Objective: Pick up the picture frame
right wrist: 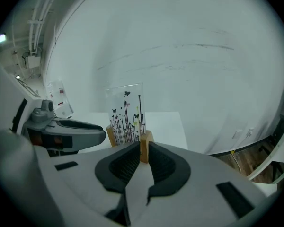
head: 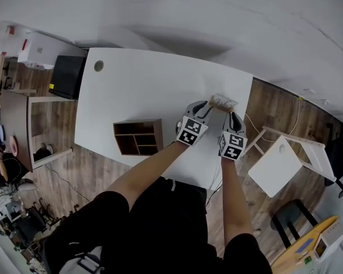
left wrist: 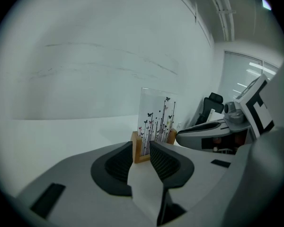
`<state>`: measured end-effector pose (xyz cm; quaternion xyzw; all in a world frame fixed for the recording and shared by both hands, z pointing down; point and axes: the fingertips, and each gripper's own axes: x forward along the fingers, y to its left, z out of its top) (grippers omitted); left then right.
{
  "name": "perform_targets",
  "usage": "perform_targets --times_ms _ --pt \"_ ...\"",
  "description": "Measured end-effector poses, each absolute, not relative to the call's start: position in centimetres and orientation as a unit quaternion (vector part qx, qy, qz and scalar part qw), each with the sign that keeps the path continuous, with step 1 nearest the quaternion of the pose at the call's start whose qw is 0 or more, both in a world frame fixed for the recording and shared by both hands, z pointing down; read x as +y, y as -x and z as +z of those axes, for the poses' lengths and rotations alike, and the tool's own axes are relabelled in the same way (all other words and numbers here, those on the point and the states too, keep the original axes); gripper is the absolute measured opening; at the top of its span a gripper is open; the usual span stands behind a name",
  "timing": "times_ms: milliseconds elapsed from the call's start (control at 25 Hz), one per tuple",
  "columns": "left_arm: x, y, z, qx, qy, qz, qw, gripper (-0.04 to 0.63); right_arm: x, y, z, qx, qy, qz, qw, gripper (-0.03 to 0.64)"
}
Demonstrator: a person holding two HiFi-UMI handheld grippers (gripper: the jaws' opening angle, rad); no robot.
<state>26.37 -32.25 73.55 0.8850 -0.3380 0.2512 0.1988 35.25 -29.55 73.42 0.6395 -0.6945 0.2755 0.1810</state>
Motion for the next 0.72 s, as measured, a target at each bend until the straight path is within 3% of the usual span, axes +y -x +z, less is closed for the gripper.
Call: perform_targets --times_ms 200,320,720 --pt "-32.1 -27.2 74.3 -0.339 -0.884 0.254 0.196 0.109 -29.9 -35.2 73.6 -0.695 -0.639 0.272 0.185 0.051" --pt "-32.3 -27.3 74.4 -0.346 -0.883 0.251 0.196 0.111 -30.0 -35.2 73.8 -0.694 -0.639 0.28 0.181 0.104" --pt "-33.4 -28.0 74.4 -0.347 -0.887 0.239 0.191 0.115 -30.7 -35.0 74.1 -0.699 -0.635 0.271 0.184 0.106"
